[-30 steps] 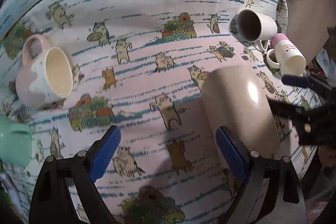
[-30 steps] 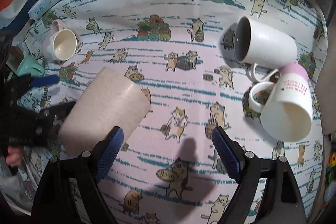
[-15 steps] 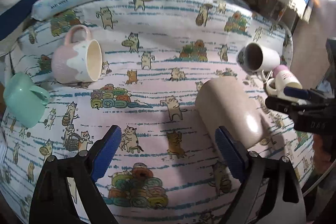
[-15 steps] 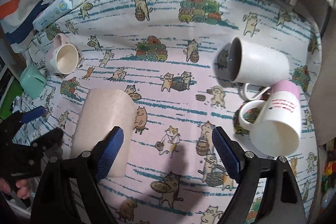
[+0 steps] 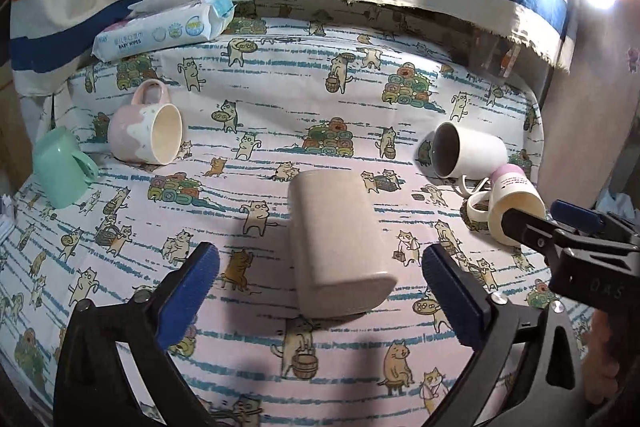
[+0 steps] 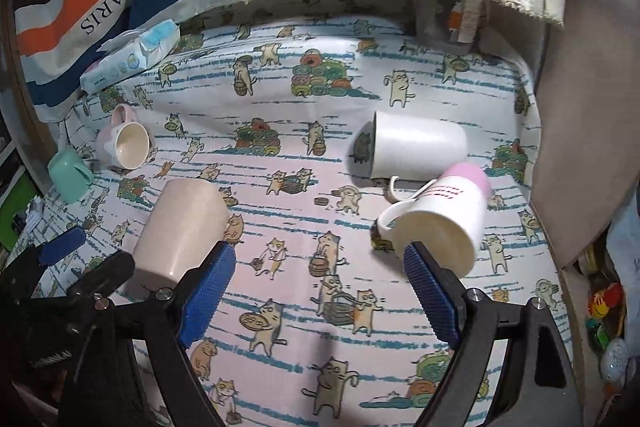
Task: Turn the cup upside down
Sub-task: 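Rotate the beige cup with the left tool so its base faces up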
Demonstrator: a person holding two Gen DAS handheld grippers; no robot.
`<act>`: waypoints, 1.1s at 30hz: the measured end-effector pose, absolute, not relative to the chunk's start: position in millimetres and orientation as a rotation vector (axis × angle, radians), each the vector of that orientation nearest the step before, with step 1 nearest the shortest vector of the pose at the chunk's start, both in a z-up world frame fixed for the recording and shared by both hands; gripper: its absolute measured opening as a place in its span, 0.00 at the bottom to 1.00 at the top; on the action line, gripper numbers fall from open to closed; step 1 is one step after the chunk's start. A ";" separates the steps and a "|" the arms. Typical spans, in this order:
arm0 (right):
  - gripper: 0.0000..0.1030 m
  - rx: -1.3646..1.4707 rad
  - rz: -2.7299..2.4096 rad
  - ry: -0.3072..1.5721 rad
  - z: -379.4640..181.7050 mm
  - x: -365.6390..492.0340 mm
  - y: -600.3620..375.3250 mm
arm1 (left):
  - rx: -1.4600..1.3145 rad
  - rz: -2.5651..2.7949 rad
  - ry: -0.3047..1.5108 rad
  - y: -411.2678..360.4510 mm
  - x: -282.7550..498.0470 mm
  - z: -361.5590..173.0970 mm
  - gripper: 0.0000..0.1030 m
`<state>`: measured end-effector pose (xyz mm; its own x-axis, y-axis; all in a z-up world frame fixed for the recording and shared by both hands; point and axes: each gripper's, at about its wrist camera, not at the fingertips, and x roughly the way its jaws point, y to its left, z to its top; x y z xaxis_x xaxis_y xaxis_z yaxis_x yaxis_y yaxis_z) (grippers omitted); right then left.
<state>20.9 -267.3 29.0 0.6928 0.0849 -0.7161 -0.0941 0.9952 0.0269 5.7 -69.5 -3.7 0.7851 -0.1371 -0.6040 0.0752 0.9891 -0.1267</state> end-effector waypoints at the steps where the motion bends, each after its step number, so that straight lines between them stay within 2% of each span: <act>1: 0.85 -0.013 0.098 0.798 28.0 19.6 -269.3 | -0.095 -0.106 0.666 -73.6 6.4 -6.7 0.99; 12: 0.85 0.000 0.045 0.847 3.7 10.1 -298.3 | -0.203 -0.063 0.802 -87.5 24.5 -47.5 0.96; 14: 0.85 0.000 0.045 0.851 0.9 9.0 -299.9 | -0.227 -0.069 0.815 -86.6 26.9 -51.6 0.78; 16: 0.85 0.002 0.044 0.856 -1.1 9.2 -301.2 | -0.253 -0.069 0.836 -85.3 30.4 -56.5 0.66; 21: 0.85 -0.014 0.051 0.862 -1.4 11.4 -299.2 | -0.219 -0.065 0.795 -84.5 26.2 -54.5 0.65; 33: 0.85 0.022 0.053 0.871 -5.5 17.6 -297.3 | -0.109 -0.097 0.642 -75.9 21.5 -2.2 0.63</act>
